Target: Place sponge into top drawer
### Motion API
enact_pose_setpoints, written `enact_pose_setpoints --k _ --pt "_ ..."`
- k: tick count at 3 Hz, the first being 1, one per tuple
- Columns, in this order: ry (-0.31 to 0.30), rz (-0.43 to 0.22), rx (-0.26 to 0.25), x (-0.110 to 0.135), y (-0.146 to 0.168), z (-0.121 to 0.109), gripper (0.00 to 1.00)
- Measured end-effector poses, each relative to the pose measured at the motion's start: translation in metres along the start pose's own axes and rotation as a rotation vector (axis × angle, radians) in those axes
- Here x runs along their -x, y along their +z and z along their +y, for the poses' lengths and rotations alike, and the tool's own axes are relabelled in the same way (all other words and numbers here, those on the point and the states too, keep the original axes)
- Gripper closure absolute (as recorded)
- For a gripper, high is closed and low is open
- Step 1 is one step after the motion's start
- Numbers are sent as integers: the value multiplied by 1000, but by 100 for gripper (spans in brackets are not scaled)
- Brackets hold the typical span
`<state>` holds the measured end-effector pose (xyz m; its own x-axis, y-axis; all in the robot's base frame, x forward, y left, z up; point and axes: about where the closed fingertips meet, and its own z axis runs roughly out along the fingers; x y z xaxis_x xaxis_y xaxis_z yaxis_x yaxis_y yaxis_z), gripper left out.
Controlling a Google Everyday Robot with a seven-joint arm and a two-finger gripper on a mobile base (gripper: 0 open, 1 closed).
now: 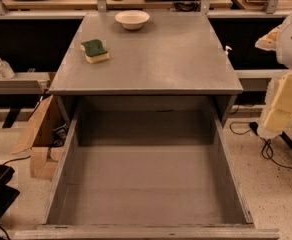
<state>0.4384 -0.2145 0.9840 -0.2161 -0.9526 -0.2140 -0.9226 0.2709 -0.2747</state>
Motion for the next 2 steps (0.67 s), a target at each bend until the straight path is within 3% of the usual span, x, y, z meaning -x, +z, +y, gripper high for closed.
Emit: enact_pose_setpoints --k 1,2 --pt "0 0 0 0 0 0 0" --pt "-4 -57 -24 12 10 -18 0"
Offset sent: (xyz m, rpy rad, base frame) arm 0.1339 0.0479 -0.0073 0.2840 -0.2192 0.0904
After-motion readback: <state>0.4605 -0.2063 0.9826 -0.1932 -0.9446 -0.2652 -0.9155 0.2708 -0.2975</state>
